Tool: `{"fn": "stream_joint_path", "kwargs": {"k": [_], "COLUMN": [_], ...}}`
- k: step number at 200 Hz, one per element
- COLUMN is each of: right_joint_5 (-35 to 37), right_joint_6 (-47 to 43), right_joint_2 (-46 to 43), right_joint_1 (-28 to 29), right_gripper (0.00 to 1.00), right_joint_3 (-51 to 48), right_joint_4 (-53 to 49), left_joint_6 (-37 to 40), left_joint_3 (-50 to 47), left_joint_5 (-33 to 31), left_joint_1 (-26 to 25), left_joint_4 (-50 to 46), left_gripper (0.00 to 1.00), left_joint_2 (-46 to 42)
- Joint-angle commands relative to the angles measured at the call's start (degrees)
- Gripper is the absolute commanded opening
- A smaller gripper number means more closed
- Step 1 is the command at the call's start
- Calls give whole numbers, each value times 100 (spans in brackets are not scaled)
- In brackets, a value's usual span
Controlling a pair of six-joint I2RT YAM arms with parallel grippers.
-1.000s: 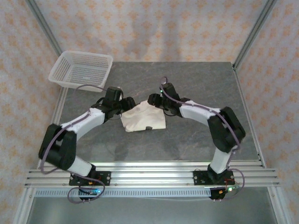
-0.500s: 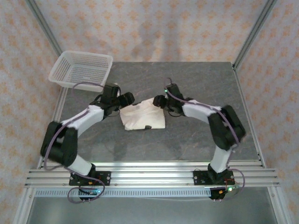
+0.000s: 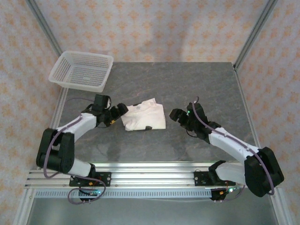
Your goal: Fold the inside-out t-shirt
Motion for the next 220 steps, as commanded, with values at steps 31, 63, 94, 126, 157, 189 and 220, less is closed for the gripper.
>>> {"fn": "stream_joint_path", "kwargs": {"k": [31,63,94,126,157,189,220], "right_joint_5": [189,849,1698,1459,136,-758,-1156], "right_joint_6": [282,535,916,1603,2436,2701,3287], "right_joint_2": [-439,-841,-1374,-2003,-2037,-1082,-26], "right_joint_1": [-4,-13,-140,-916,-1960,-2336,-2311], "right_gripper": [77,77,77,77,76,76,76], "right_joint_3": [45,59,58,-313,-873,-826,-874], "right_joint_4": [-271,-989,-2029,-2196,-1069,2,1365], "left_joint_6": [-720,-1007,-1212,-1550,-1312,-432,465], "left_joint_3": [838,1986,3523,4827,4653,3643,2866], "left_joint_5": [319,131,-162,-266,-605,-1178,-1689], "left_joint_1": [-1203,-1990,-2672,-3082,-3049,-2778,-2684], "left_joint_4": [1564,1840,1786,1768,1671,1263,436], "left_gripper": [94,94,94,95,97,99,99], "left_joint_2": [1390,2557,3656,4417,3819,1975,289]}}
